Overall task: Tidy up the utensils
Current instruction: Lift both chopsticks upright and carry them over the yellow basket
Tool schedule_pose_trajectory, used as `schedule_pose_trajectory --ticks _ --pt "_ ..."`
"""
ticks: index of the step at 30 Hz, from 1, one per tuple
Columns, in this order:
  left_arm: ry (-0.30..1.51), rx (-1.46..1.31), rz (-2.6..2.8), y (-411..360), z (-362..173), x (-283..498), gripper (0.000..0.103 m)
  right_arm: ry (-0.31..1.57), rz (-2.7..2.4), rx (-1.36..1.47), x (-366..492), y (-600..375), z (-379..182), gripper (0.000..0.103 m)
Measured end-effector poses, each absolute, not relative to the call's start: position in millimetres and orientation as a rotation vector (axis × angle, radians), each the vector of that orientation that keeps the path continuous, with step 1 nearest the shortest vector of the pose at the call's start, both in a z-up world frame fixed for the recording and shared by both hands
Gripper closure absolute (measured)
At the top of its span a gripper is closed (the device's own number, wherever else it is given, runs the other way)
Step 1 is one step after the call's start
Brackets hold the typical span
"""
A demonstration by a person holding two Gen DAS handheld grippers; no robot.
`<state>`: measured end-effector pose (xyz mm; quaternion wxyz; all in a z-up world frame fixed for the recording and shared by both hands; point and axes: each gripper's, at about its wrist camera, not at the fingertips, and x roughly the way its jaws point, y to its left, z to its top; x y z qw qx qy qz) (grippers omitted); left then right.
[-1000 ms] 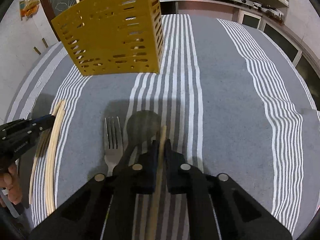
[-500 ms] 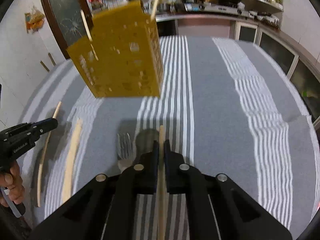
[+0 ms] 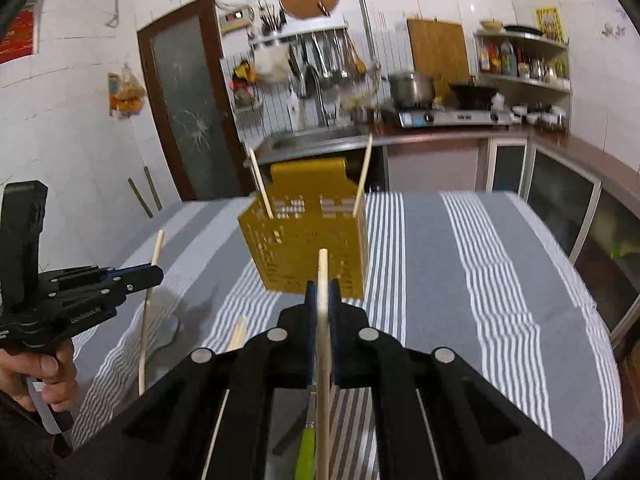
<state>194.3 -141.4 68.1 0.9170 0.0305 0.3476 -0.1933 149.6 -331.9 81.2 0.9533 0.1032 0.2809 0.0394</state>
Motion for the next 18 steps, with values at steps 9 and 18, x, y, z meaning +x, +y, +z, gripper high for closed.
schedule_pose_trajectory --ticks 9,18 --pt "0.662 0.048 -0.421 -142 86 178 0.099 0.517 0.076 0.194 133 -331 101 0.097" --pt "0.608 0.037 -0.433 -138 98 174 0.099 0.491 0.078 0.172 123 -325 114 0.097"
